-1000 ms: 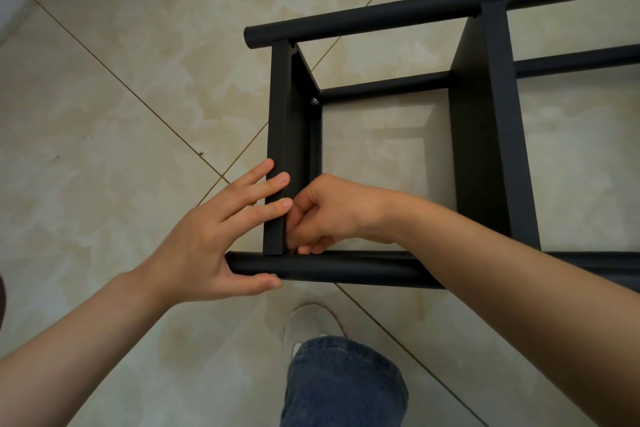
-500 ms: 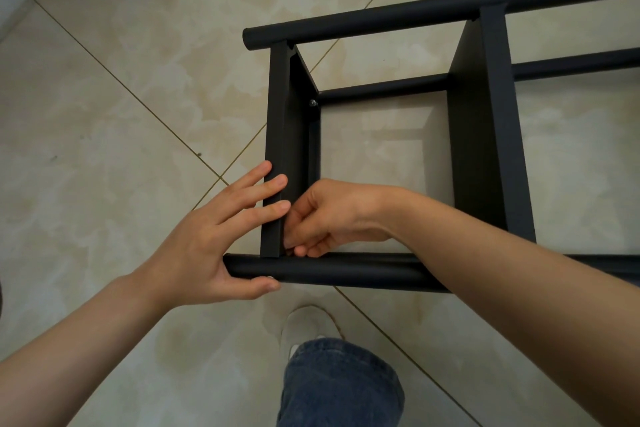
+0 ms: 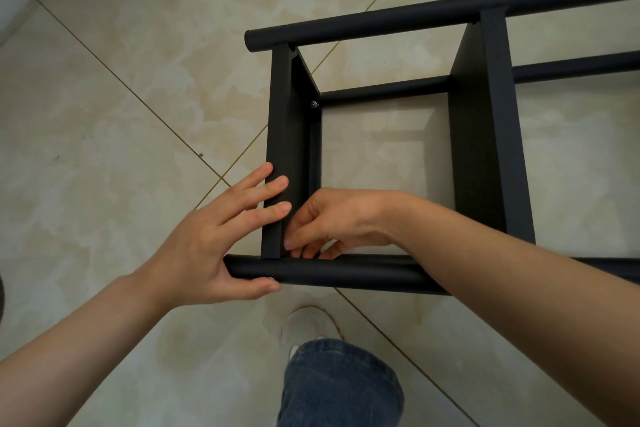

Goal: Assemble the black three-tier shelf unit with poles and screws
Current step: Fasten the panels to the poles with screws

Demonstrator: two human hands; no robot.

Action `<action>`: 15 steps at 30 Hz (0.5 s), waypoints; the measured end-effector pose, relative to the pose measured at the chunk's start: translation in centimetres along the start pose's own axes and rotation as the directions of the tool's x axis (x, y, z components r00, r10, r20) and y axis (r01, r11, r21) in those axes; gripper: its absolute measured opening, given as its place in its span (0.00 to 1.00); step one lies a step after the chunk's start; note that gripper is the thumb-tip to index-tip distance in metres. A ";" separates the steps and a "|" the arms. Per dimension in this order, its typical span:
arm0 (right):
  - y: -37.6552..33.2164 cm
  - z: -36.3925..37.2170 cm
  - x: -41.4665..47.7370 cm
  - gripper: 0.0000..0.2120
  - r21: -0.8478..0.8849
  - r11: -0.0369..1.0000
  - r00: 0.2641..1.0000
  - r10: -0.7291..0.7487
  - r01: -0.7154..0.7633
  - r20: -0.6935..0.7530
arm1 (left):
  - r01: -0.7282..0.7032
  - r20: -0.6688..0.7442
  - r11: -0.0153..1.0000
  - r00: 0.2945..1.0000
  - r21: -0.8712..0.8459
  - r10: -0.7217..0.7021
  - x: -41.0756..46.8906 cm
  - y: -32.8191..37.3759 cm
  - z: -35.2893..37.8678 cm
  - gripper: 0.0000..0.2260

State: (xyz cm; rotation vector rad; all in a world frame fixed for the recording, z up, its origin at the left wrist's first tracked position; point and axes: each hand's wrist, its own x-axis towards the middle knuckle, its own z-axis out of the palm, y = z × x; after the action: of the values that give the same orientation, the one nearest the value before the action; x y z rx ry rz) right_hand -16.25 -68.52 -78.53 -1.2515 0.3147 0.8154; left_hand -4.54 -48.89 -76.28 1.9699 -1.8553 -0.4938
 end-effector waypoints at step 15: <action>0.0 -0.1 0.4 0.08 -0.034 0.999 0.999 0.029 -0.030 -0.030 | -0.015 -0.008 1.000 1.000 0.002 0.015 0.0 -0.1 0.1 0.33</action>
State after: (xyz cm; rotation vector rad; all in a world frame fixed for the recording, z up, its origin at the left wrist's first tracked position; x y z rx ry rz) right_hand -15.94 -68.40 -78.84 -1.2944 0.3447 0.8314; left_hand -4.46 -48.90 -76.42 1.9544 -1.8653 -0.4792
